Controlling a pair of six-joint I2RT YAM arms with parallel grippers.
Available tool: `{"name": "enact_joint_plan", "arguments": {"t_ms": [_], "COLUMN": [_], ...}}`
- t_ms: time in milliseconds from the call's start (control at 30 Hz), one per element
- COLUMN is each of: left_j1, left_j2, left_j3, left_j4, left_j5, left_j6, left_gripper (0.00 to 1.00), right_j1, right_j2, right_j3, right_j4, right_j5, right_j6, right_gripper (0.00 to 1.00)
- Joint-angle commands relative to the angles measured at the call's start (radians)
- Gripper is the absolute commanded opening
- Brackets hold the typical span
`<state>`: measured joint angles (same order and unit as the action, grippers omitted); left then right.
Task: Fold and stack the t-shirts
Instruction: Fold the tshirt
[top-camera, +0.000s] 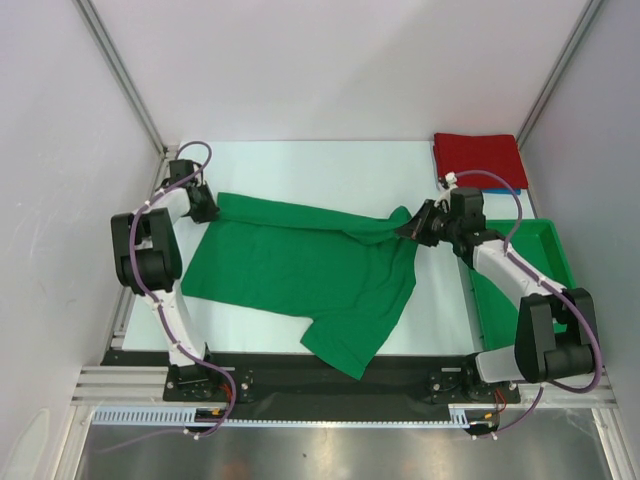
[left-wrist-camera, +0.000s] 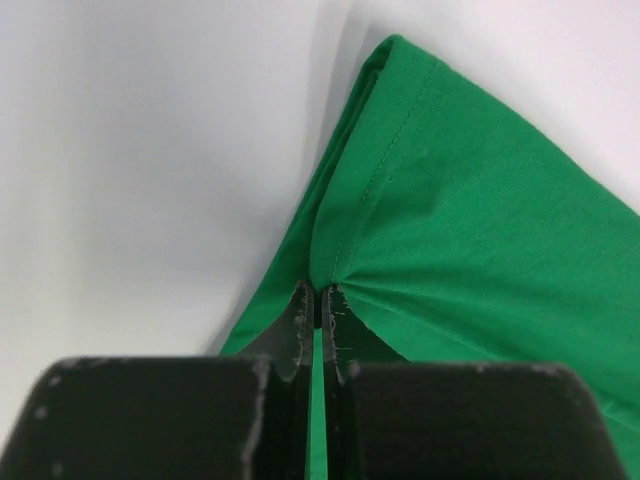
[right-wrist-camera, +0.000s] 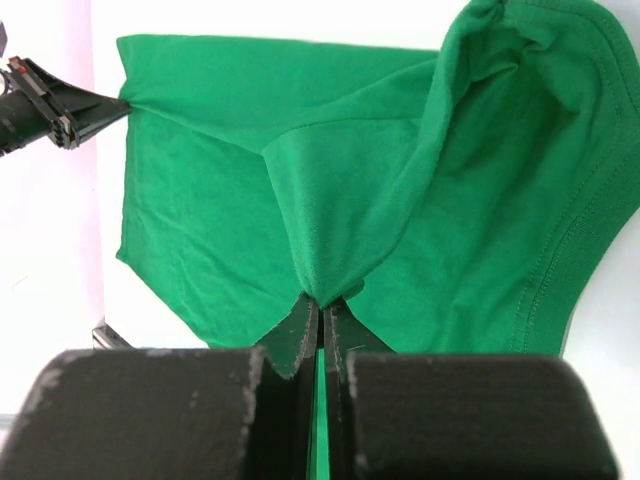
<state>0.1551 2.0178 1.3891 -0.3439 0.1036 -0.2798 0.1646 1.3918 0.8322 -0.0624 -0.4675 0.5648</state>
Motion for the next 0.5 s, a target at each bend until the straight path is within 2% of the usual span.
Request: {"name": "enact_joint_plan", "arguments": {"t_ms": [0, 467], "left_j1": [0.008, 0.008], "left_j2": [-0.083, -0.042], "left_j3": [0.039, 0.047], "left_j4": [-0.043, -0.041], "left_j5": [-0.045, -0.013], "left_j6": [0.021, 0.025], "left_gripper": [0.0, 0.0], "right_j1": [0.007, 0.03], "right_j2": [-0.043, -0.076], "right_j3": [-0.007, -0.1], "right_j4": [-0.008, 0.033], "right_j5": [0.007, 0.03], "right_j6": [-0.019, 0.041], "right_gripper": [0.0, 0.0]}}
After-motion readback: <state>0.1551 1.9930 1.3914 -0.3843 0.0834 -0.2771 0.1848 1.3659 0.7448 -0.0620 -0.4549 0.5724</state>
